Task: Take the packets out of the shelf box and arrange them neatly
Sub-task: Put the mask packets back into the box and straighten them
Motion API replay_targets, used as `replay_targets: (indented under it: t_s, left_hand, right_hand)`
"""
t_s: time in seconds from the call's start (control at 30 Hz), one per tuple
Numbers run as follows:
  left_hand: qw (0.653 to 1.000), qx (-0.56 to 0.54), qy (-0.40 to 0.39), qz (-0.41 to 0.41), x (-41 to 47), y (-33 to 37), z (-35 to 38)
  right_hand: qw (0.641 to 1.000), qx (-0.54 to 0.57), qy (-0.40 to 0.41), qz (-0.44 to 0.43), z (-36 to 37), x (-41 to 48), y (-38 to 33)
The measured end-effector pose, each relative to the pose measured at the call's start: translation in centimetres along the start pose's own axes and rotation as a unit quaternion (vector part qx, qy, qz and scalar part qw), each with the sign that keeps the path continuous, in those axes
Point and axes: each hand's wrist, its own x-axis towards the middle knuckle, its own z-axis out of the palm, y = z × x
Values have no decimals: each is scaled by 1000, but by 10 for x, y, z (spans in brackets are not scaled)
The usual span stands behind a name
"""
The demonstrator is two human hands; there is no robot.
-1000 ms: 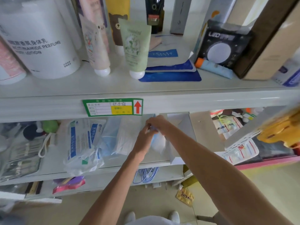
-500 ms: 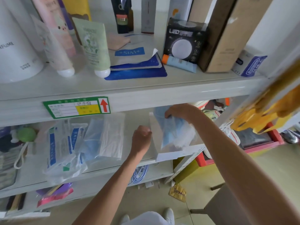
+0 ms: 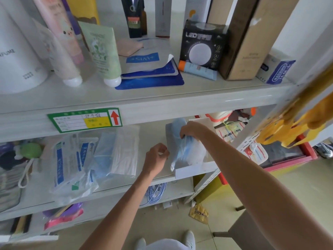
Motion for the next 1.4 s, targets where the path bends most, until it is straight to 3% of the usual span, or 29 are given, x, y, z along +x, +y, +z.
replay_targets:
  t_s: [0.17,0.27,0.53,0.67,0.73,0.83,1.0,1.17,1.4]
  left_hand:
    - [1000,22,-11,19,2,1,-3]
    - [999,37,-17,29,2,1,-6]
    - [998,55,-27,27,1,2,0]
    - [977,199,8,71,-2,7,6]
    - [966,238,24,101,-4,9,8]
    - [966,232,4,115,-2,9,7]
    - [975,201,-12,97,-1,8,7]
    - [976,193,-14,97,1,6,9]
    - [976,193,-14,100,2,5,10]
  right_hand:
    - [997,-44,55,-23,17,12,-3]
    - [997,-45,52,-45,35,18,5]
    - [1000,-11,29,-5,48,20,7]
    - [992,-10,120,-48,52,21,0]
    - [992,-32,114,-50,66,21,6]
    - [990,-85,97,-58,82,17,20]
    - [952,-177,239,-73,67,4,16]
    - [953,-243,179,-35,50,-2,17]
    - [939,-176,284,-76,59,-6,19]
